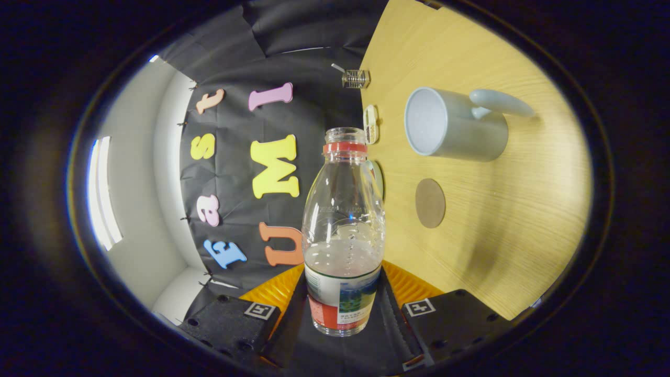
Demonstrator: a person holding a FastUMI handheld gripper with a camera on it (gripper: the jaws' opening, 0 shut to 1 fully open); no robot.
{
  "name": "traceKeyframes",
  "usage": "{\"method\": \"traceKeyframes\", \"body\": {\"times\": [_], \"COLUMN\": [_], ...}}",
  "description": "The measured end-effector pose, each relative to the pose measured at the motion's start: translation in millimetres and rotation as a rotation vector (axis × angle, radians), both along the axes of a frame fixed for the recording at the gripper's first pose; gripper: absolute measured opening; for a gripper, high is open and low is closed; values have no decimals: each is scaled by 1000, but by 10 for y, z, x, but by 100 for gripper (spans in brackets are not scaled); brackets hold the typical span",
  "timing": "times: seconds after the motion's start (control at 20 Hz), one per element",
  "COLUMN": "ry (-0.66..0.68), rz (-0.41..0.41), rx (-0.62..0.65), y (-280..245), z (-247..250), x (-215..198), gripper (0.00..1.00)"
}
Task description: Take the bottle from table, then pour the juice into the cup, finally place the bottle on the coaster
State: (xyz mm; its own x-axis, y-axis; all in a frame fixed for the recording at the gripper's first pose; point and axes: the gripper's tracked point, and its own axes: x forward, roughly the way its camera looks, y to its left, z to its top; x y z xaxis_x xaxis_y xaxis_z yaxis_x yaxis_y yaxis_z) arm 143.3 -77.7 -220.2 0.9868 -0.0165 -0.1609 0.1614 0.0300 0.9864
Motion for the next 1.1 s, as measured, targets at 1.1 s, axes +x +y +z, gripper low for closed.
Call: {"method": "traceKeyframes", "body": {"times": [1.1], "ry": [-26], "rz": [39], "rx": [107], "y": [78], "z": [222], "x": [215], "gripper": [75]}}
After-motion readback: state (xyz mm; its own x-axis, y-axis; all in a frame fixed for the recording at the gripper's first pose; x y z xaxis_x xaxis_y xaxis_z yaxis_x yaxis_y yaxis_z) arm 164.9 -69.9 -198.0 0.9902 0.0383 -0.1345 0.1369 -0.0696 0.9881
